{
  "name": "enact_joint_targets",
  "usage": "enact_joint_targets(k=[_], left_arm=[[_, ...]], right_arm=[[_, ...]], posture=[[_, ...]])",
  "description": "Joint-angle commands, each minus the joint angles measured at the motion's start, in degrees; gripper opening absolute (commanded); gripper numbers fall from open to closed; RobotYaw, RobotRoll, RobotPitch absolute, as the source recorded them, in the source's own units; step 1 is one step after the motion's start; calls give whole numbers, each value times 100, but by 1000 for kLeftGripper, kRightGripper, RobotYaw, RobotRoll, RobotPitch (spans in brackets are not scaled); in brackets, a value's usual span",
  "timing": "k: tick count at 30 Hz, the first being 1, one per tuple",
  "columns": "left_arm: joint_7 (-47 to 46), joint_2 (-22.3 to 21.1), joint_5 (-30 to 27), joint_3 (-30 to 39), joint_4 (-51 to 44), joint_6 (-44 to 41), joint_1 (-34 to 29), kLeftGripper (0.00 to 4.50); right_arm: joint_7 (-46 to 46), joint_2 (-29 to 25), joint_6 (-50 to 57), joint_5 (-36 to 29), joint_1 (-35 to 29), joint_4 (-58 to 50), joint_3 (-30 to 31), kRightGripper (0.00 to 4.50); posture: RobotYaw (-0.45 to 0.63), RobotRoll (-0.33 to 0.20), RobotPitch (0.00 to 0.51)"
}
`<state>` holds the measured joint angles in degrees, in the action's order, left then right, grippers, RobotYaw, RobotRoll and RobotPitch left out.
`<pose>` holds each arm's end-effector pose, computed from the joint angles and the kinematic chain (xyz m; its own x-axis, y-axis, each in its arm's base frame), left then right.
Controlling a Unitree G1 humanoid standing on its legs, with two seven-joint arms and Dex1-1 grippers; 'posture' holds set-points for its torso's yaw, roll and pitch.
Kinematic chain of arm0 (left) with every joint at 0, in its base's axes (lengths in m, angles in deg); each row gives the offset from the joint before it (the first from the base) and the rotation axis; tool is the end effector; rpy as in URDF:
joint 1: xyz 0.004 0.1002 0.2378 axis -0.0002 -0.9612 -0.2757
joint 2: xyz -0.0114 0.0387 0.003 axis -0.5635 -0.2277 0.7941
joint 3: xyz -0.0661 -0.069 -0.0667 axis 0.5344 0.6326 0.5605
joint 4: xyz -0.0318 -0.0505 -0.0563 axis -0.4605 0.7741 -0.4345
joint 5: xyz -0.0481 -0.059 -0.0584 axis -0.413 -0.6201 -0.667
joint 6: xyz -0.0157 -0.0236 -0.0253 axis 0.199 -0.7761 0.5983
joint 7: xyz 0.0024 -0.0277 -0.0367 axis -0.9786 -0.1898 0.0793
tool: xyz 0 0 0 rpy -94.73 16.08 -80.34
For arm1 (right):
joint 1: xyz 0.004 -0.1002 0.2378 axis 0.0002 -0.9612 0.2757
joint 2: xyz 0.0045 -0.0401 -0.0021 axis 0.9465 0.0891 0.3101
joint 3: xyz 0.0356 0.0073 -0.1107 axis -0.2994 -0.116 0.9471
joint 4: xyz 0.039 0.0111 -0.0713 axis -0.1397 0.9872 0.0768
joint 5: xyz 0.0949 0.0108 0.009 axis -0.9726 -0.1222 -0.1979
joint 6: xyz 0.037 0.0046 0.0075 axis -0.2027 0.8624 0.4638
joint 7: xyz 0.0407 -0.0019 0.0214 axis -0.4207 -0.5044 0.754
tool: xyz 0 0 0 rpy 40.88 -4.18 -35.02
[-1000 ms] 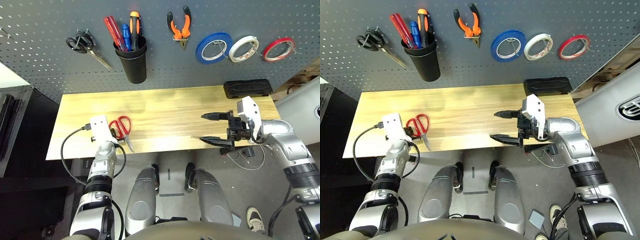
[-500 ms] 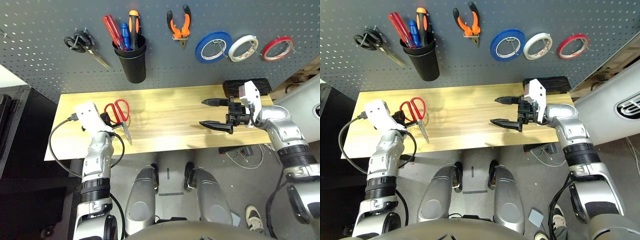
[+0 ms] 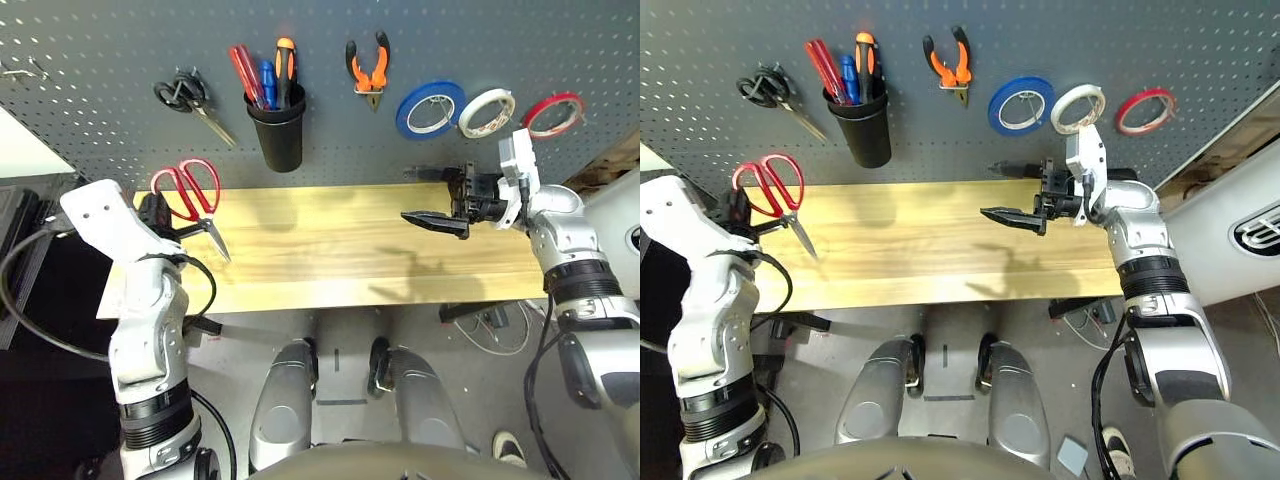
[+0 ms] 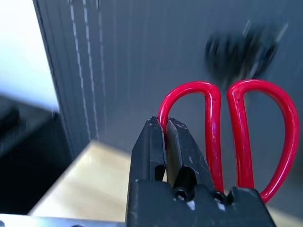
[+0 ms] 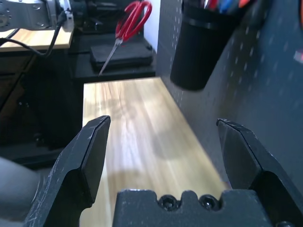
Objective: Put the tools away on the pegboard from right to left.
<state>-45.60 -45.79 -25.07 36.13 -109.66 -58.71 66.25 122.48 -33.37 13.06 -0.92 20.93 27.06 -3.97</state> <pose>0.2022 0.2300 0.1434 0.8979 0.3884 0.2073 -0.3988 0.9170 0.0094 0.3233 -0.2477 0.1428 0.2130 0.9755 0.0550 -0.9437 0.2200 -0.2472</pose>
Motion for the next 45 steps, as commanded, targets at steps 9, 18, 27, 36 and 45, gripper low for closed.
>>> enact_joint_targets(k=[9,18,27,36,45], left_arm=[[147,-123,-26,46,153,786,621,46],[263,-320,154,-68,1349,1137,982,46],[336,-539,287,-186,3200,2037,1627,46],[60,-524,432,-218,4788,2813,2211,46],[52,-524,358,-249,5092,3142,2235,46]], right_arm=[[353,-251,569,-748,-5,-445,-605,4500],[87,-347,549,-631,-281,-893,-568,4500],[-146,-393,646,-501,-535,-1208,-464,4500],[-280,-430,730,-494,-792,-1538,-436,4500],[-285,-523,797,-554,-963,-1699,-500,4500]], posture=[[148,0,60],[91,0,61],[29,0,74],[-14,0,81],[-36,0,80]])
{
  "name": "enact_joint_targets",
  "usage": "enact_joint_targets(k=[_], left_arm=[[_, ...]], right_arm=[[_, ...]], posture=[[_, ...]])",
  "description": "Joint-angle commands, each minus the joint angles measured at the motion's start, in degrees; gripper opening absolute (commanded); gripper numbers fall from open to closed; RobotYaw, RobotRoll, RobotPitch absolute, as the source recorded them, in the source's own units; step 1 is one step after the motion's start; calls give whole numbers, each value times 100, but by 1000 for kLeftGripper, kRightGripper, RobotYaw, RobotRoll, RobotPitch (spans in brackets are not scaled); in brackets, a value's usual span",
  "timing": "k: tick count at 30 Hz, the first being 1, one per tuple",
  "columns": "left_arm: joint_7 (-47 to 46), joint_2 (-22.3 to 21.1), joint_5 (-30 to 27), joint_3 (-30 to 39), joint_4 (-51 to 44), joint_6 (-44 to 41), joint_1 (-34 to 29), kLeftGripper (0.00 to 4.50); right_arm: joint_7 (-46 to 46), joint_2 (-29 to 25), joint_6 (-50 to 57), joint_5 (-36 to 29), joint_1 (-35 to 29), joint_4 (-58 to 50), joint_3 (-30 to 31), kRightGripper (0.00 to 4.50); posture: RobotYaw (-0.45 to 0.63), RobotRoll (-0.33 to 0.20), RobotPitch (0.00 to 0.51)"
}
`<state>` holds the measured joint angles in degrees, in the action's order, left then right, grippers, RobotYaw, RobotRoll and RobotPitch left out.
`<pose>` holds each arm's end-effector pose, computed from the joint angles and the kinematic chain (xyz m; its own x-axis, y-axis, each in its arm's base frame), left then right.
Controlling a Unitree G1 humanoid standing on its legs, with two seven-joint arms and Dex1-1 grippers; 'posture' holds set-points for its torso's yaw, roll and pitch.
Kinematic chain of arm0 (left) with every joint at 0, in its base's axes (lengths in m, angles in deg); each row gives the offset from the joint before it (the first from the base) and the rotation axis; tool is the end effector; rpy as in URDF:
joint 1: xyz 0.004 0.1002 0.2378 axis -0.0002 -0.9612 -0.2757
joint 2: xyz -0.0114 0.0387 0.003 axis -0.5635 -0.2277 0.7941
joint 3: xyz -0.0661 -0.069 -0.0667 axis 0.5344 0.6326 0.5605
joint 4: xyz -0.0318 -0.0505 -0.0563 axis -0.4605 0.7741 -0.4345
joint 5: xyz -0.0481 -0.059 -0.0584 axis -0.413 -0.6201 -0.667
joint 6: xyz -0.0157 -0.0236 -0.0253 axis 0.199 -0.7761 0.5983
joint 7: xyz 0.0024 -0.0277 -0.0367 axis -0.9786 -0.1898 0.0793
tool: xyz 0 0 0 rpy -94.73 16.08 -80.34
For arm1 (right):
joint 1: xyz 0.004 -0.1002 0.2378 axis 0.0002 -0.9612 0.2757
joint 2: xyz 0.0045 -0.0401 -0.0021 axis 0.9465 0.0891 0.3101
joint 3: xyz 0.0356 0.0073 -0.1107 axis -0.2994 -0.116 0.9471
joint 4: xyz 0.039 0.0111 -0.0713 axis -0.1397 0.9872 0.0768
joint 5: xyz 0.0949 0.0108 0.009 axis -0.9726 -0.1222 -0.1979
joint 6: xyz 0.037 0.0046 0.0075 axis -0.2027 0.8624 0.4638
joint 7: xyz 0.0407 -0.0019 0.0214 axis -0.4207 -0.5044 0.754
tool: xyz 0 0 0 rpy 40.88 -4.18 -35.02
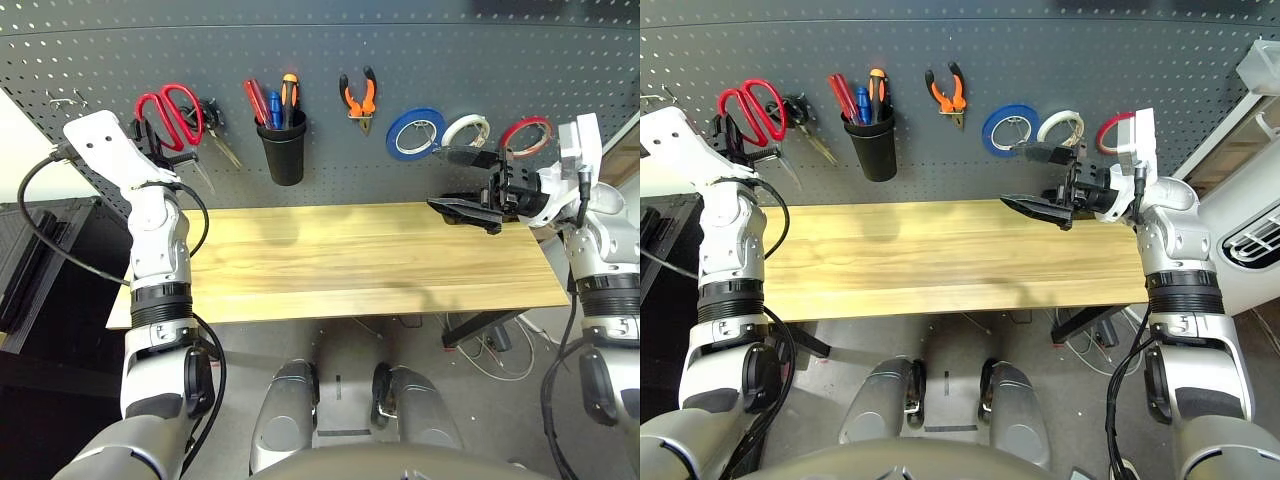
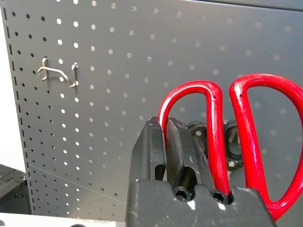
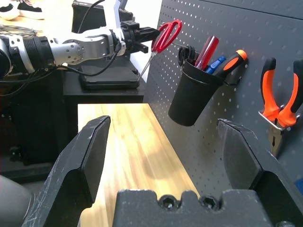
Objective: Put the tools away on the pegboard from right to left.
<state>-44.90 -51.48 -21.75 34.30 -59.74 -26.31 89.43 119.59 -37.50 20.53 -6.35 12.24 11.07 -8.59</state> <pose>0.3011 0.2476 0.1352 0.8732 0.3759 0.3102 -0.3953 0.9186 -0.0005 0.2928 -0.2685 0.1534 0.2550 0.9608 0.1090 -0.9242 0.2754 -0.2645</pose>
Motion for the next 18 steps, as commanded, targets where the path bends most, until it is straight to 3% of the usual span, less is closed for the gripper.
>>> enact_joint_targets(k=[1,18], left_arm=[[-17,55,1,-56,48,-110,-110,46],[-361,269,29,49,-1630,-460,-987,46]], right_arm=[[8,-117,51,-17,-102,-100,-35,4500],[115,-60,133,-34,2,30,45,4500]], posture=[[-36,0,80],[-9,0,90]])
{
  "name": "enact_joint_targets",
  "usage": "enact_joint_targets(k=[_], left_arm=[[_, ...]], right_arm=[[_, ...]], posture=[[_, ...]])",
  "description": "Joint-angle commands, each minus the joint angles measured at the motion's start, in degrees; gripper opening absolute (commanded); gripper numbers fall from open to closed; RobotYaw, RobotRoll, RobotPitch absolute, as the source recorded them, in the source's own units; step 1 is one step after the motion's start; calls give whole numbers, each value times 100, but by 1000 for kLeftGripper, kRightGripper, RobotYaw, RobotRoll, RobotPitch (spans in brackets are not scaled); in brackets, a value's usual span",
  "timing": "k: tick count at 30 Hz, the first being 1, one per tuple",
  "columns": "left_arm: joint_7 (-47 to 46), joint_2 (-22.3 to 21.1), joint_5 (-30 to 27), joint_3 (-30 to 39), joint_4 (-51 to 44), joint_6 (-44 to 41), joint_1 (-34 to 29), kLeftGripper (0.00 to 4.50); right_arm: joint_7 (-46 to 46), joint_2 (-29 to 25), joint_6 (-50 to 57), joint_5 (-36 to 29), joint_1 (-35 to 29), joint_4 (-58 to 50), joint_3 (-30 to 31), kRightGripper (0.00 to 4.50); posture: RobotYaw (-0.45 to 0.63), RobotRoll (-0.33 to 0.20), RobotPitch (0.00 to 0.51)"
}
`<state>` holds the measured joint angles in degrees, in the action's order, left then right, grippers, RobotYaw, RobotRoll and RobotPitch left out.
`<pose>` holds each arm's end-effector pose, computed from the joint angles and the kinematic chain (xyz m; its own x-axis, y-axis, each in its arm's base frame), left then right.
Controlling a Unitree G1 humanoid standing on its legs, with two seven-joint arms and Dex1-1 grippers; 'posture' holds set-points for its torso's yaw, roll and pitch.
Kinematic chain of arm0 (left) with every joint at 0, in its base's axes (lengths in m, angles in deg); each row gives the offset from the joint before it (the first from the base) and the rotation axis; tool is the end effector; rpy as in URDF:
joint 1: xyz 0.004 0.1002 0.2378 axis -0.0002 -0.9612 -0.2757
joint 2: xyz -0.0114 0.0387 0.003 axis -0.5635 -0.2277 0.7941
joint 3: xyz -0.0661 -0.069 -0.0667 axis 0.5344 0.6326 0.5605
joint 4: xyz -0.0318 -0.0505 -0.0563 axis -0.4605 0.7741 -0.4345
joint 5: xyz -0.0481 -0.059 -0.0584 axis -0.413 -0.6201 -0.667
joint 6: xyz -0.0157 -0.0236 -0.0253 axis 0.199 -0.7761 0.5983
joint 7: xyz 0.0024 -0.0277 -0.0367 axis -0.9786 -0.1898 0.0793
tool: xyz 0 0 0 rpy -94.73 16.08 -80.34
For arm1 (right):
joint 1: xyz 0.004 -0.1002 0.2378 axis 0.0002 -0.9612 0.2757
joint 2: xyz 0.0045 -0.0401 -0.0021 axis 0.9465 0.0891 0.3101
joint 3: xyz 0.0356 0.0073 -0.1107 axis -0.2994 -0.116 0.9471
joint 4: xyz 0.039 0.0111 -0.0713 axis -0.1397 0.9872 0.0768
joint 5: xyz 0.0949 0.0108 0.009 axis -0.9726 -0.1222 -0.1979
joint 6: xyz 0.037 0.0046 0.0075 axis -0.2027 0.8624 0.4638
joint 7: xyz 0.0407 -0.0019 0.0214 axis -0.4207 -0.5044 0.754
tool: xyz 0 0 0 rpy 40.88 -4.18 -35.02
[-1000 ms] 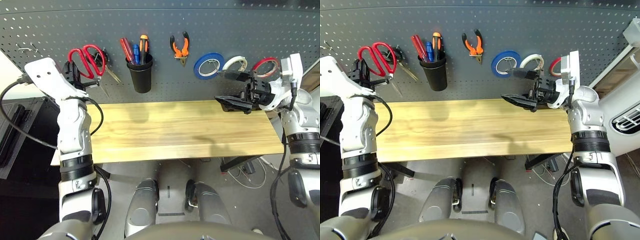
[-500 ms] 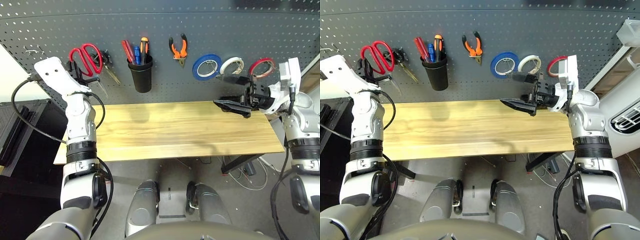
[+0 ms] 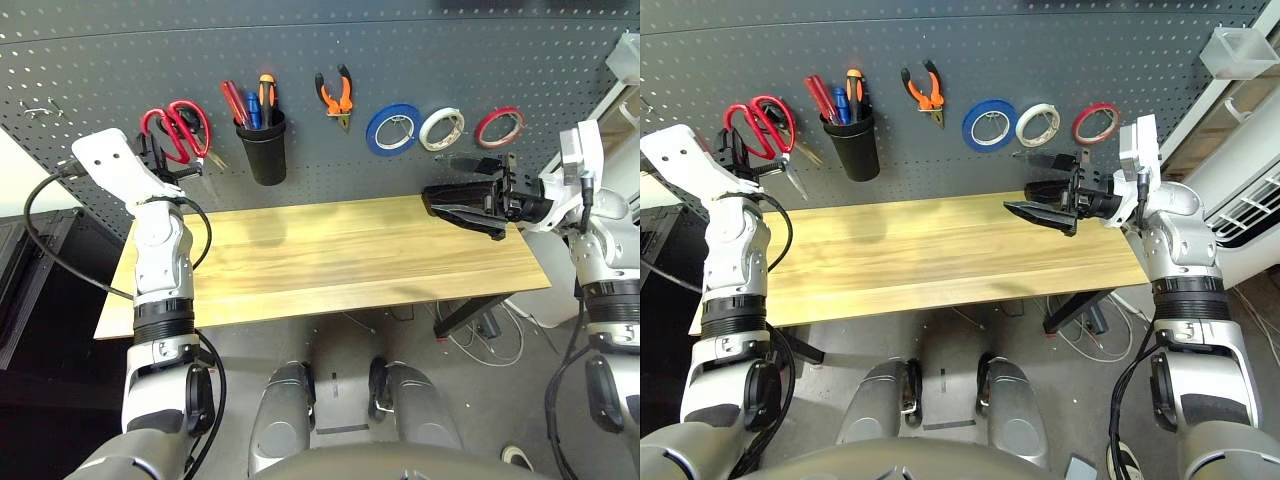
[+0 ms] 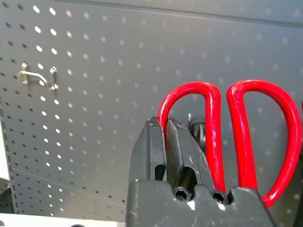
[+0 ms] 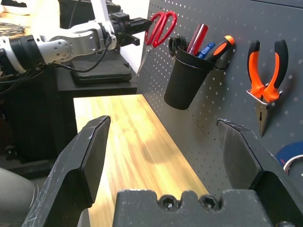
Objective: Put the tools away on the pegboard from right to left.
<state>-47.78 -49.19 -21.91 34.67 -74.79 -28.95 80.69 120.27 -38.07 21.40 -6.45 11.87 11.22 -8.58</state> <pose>0.2702 0.2433 0.1318 0.8335 0.4136 0.3665 -0.4378 0.8989 -0.0187 0.2917 -0.2713 0.1520 0.2522 0.9629 0.0959 -0.9312 0.2685 -0.2466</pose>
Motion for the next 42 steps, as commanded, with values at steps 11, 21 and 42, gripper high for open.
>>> enact_joint_targets(k=[11,21,42], left_arm=[[-142,-70,39,48,769,-83,418,46],[-134,-38,-48,104,916,-165,398,46],[79,221,-227,47,113,-183,90,46]], right_arm=[[0,-7,142,-42,26,-62,11,4500],[-78,16,235,-67,-36,-183,31,4500],[-59,17,279,-61,18,-155,41,4500]], posture=[[-18,0,91],[-18,0,91],[-24,0,92]])
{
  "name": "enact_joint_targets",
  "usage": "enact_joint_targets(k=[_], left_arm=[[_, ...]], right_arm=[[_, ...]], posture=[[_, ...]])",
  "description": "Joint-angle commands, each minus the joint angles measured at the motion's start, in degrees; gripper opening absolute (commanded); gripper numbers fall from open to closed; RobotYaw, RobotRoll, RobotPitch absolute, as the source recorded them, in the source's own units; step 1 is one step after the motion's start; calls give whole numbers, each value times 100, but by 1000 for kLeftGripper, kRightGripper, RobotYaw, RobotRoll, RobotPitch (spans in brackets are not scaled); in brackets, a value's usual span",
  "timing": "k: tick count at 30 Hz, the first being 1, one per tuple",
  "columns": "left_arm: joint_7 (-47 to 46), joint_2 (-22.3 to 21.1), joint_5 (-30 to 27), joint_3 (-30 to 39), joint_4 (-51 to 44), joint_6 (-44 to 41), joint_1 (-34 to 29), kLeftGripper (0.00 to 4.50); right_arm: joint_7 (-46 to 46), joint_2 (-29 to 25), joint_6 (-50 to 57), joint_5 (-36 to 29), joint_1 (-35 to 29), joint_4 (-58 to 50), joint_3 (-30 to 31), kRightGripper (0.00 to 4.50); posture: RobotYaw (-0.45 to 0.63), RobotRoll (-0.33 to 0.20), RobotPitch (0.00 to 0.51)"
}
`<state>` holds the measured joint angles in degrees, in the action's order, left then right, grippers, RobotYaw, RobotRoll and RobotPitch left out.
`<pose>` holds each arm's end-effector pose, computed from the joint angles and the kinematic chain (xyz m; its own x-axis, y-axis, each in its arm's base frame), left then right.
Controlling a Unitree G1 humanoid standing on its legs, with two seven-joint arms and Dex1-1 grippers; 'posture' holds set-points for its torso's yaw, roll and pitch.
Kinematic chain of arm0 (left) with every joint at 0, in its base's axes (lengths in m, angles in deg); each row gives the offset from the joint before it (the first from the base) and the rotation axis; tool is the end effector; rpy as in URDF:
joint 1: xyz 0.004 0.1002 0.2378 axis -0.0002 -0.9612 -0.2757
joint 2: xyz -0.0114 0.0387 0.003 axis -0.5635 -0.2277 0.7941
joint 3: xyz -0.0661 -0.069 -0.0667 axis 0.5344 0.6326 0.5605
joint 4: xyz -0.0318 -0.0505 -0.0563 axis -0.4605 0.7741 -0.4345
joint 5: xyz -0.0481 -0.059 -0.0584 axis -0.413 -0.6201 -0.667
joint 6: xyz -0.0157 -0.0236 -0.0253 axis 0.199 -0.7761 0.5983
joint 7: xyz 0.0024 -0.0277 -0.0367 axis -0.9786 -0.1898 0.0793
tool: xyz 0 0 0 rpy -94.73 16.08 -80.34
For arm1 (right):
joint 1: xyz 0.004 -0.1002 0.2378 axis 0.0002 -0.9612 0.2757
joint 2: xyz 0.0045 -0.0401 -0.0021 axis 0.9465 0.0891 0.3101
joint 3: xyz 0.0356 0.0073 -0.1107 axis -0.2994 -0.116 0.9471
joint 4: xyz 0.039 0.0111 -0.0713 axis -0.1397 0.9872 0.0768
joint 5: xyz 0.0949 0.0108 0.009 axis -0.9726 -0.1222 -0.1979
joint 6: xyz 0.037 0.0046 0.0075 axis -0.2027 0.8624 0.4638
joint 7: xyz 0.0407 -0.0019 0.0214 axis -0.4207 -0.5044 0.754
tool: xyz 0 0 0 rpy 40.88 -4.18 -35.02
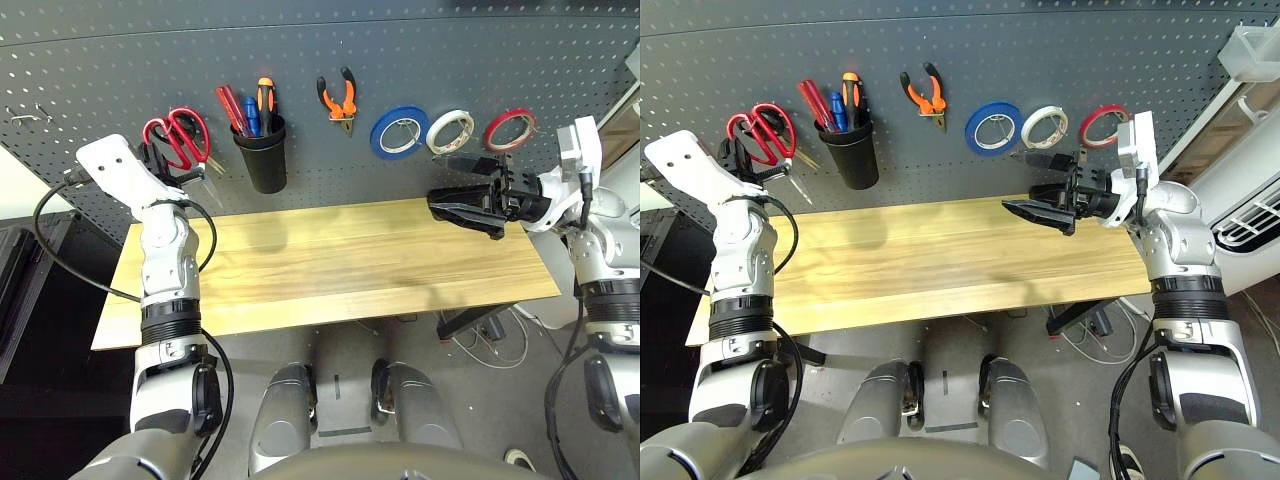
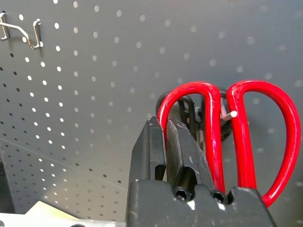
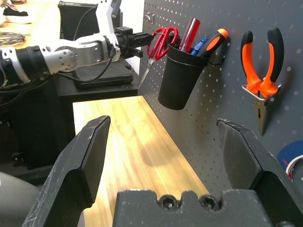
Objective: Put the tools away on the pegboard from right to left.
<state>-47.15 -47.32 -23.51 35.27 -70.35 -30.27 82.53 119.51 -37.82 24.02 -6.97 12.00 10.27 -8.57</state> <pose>0.2791 0.2384 0.1221 0.8639 0.4190 0.2794 -0.4172 0.9062 -0.0691 0.2923 -0.2687 0.1525 0.2524 0.9620 0.1042 -0.9386 0.2696 -0.2152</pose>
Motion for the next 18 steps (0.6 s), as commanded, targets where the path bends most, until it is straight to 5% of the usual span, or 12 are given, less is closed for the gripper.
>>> enact_joint_targets(k=[1,18], left_arm=[[7,39,-67,-6,-429,-89,-133,46],[-129,260,-183,161,-2374,-902,-1168,46]], right_arm=[[25,-8,16,-8,9,-52,43,4500],[121,82,-86,62,182,217,119,4500]], posture=[[-24,0,92],[19,0,87]])
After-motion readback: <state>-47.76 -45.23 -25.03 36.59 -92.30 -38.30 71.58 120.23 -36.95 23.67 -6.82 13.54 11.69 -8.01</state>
